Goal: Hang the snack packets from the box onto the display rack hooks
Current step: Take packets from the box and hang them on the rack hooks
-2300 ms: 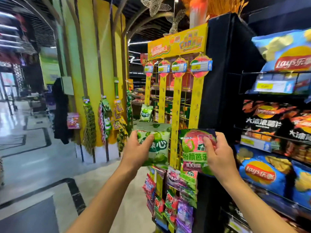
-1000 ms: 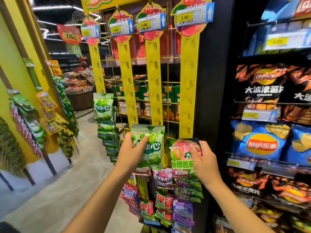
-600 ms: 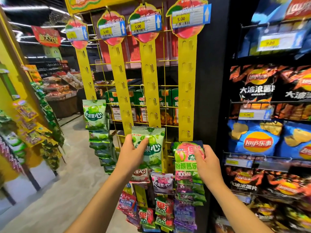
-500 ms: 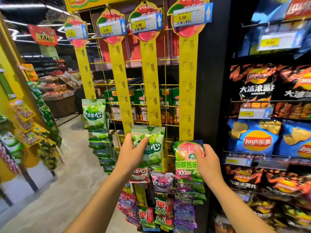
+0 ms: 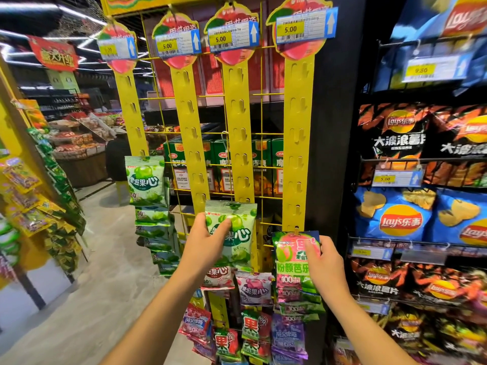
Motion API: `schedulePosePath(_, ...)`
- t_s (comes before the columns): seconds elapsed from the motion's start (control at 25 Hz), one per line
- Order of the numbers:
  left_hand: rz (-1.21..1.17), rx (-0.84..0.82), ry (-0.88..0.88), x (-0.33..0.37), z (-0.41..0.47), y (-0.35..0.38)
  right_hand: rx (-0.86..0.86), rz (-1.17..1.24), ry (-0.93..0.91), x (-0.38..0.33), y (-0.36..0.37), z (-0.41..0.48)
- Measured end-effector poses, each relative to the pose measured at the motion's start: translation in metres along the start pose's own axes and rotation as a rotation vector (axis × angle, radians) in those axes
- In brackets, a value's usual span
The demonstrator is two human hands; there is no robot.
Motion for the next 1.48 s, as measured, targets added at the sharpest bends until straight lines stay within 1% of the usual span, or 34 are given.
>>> schedulePosePath(0.12, -0.010, -0.004, 0.019, 0.002, -0.001, -0.002, 0.004, -0.064, -0.018, -0.003, -0.001, -0.003)
schedulePosePath(0.24, -0.020, 0.006, 0.033, 0.003, -0.001, -0.005, 0.012, -0.225, -0.054, -0.008, -0.002, -0.002)
schedulePosePath(0.32, -0.013, 0.012, 0.045, 0.004, 0.000, -0.008, 0.038, -0.333, -0.121, -0.014, -0.004, 0.002)
schedulePosePath(0.44, -0.035, 0.027, 0.053, 0.008, 0.002, -0.013, 0.080, -0.352, -0.201, -0.033, -0.007, 0.008)
schedulePosePath(0.52, -0.024, 0.041, 0.050, 0.008, 0.003, -0.016, 0.112, -0.332, -0.270, -0.057, -0.007, 0.013)
schedulePosePath(0.72, -0.042, 0.097, 0.035, 0.011, 0.007, -0.035, 0.124, -0.343, -0.558, -0.156, 0.019, 0.016)
schedulePosePath(0.84, -0.057, 0.151, 0.005, 0.010, 0.009, -0.057, 0.059, -0.354, -0.713, -0.209, 0.050, 0.012)
schedulePosePath(0.96, -0.078, 0.211, -0.040, 0.003, 0.010, -0.083, -0.064, -0.309, -0.816, -0.249, 0.092, 0.008)
schedulePosePath(1.08, -0.150, 0.269, -0.064, -0.006, 0.015, -0.111, -0.216, -0.238, -0.847, -0.278, 0.141, 0.007)
schedulePosePath(1.24, -0.258, 0.287, -0.064, -0.019, 0.030, -0.146, -0.411, -0.131, -0.810, -0.308, 0.211, 0.011)
schedulePosePath(1.36, -0.296, 0.296, -0.031, -0.031, 0.049, -0.178, -0.433, -0.121, -0.807, -0.334, 0.259, 0.020)
schedulePosePath(1.48, -0.260, 0.270, -0.003, -0.049, 0.073, -0.210, -0.366, -0.170, -0.777, -0.357, 0.298, 0.035)
Point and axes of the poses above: each hand's wrist, its own z-axis towards the middle knuckle, its own y-axis out of the palm, x = y × z, the point moved 10 cm from there along z, towards the middle knuckle, and after that the axes turned 15 degrees about z, right-handed, at the moved point
